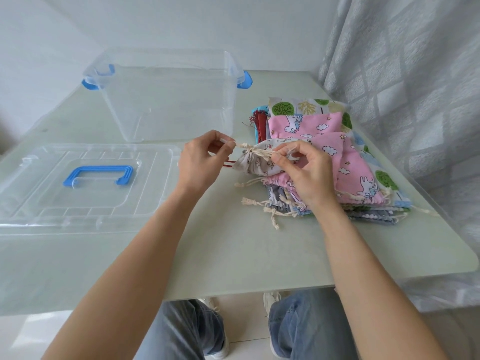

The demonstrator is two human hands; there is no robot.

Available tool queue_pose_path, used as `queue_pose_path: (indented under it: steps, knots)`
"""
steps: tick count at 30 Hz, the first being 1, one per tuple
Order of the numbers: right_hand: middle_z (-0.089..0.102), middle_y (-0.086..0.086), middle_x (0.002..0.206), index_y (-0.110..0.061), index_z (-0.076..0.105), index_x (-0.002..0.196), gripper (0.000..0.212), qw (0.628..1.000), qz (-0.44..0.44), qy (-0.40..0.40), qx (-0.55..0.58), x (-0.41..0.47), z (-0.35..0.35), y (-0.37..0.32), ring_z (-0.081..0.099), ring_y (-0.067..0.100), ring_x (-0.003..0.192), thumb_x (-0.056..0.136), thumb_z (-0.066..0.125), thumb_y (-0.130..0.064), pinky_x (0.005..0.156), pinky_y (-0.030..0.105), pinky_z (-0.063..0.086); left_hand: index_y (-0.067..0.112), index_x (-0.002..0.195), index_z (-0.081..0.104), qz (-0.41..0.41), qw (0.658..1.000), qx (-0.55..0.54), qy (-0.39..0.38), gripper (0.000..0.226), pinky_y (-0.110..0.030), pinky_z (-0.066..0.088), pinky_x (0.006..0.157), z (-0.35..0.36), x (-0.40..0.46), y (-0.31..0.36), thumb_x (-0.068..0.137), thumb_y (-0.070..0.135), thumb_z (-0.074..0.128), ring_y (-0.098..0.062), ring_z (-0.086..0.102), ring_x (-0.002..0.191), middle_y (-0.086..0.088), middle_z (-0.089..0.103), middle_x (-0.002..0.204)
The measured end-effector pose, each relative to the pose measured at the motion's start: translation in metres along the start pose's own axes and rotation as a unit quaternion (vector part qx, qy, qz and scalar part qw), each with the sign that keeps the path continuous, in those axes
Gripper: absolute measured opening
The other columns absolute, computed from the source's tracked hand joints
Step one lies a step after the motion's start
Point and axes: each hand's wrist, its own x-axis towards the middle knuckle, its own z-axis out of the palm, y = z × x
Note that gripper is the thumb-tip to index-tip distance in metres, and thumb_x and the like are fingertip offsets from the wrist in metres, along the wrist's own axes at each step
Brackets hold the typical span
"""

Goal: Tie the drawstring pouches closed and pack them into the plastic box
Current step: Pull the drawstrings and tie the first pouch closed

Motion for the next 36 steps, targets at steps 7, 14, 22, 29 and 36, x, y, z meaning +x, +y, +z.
queue_pose_path:
  steps: [7, 14, 22, 29, 36]
  knots:
    - [0.066, -0.008, 0.095, -0.018, 0.063, 0.091, 0.021, 0.996, -0.032, -0.045, -0.072, 0.0, -0.002, 0.0, 0.059, 0.011, 0.093, 0.081, 0.062, -0.036, 0.079, 0.023, 0.042, 0.019, 0.078, 0.066, 0.028, 0.986, -0.057, -0.154, 0.014, -0.018, 0.051, 0.071, -0.003, 0.0, 0.005, 0.087, 0.008, 0.063, -0.003, 0.063, 0.07, 0.003, 0.068, 0.075]
    - [0.068, -0.015, 0.093, -0.026, 0.051, 0.115, 0.066, 0.957, -0.053, -0.163, -0.235, -0.014, 0.015, -0.027, 0.046, 0.006, 0.097, 0.062, 0.077, -0.055, 0.085, 0.023, 0.032, 0.013, 0.103, 0.067, -0.01, 0.981, -0.1, -0.164, 0.021, -0.023, 0.055, 0.072, -0.011, 0.004, 0.013, 0.094, 0.007, 0.049, -0.013, 0.068, 0.07, -0.004, 0.07, 0.079]
    - [0.064, -0.009, 0.085, -0.017, 0.071, 0.097, 0.015, 0.92, -0.098, -0.172, -0.337, -0.002, -0.007, -0.042, 0.051, 0.013, 0.082, 0.085, 0.062, -0.018, 0.072, 0.029, 0.042, 0.022, 0.129, 0.053, 0.034, 0.964, 0.116, -0.238, 0.038, -0.026, 0.04, 0.101, 0.024, 0.048, 0.011, 0.091, 0.02, 0.057, -0.012, 0.054, 0.116, 0.001, 0.059, 0.128]
    - [0.054, -0.013, 0.092, -0.01, 0.064, 0.095, 0.017, 0.949, 0.02, -0.174, -0.262, -0.002, -0.031, -0.046, 0.059, 0.009, 0.074, 0.095, 0.047, -0.009, 0.068, 0.02, 0.039, 0.014, 0.121, 0.058, 0.075, 0.924, 0.246, -0.284, 0.036, -0.027, 0.039, 0.08, 0.046, 0.058, 0.01, 0.088, 0.027, 0.062, -0.028, 0.057, 0.105, -0.008, 0.062, 0.107]
    - [0.062, -0.009, 0.093, -0.012, 0.064, 0.094, 0.012, 0.976, 0.061, -0.123, -0.172, 0.016, -0.042, -0.059, 0.053, -0.006, 0.082, 0.094, 0.053, -0.016, 0.074, 0.007, 0.041, 0.018, 0.098, 0.059, 0.006, 0.991, 0.062, -0.114, 0.018, -0.027, 0.044, 0.067, -0.006, 0.039, 0.026, 0.085, 0.029, 0.065, -0.017, 0.056, 0.076, 0.002, 0.06, 0.09]
